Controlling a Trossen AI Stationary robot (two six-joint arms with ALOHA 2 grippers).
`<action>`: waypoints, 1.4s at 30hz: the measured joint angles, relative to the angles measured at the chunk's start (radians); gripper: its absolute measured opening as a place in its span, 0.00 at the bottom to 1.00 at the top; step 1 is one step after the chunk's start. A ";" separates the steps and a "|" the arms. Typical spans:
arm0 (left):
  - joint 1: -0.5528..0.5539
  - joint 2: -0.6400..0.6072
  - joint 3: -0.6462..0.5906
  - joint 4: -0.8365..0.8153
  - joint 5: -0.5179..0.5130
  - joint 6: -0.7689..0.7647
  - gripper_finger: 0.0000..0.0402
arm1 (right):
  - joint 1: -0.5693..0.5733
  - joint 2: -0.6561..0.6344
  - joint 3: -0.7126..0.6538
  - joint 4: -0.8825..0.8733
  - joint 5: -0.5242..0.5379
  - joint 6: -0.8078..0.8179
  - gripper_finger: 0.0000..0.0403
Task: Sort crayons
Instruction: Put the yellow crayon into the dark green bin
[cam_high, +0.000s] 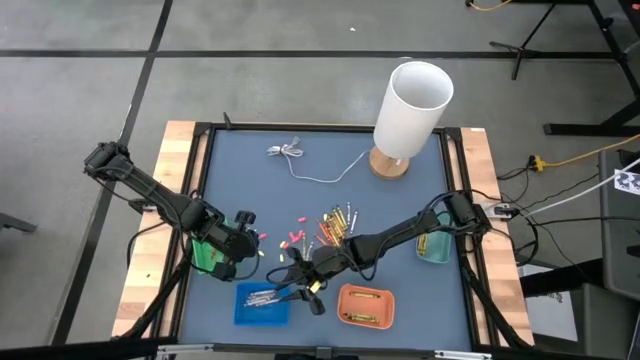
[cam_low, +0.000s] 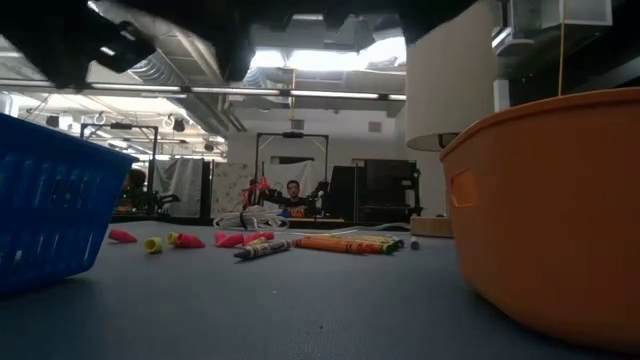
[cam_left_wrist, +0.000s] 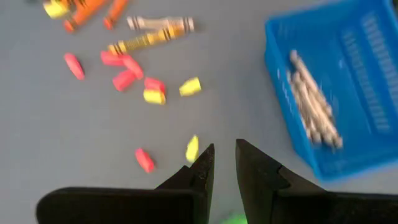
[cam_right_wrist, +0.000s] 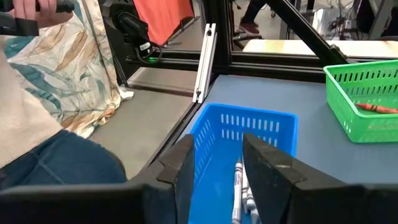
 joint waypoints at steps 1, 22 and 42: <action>0.000 0.000 0.000 0.026 -0.018 0.000 0.13 | 0.000 -0.016 0.000 -0.028 0.000 -0.005 0.33; 0.113 0.060 0.000 0.467 -0.150 0.033 0.13 | 0.002 -0.416 0.001 -0.944 0.057 -0.033 0.33; 0.258 0.413 0.000 0.550 -0.151 -0.296 0.13 | 0.002 -0.505 -0.016 -1.542 0.323 0.096 0.33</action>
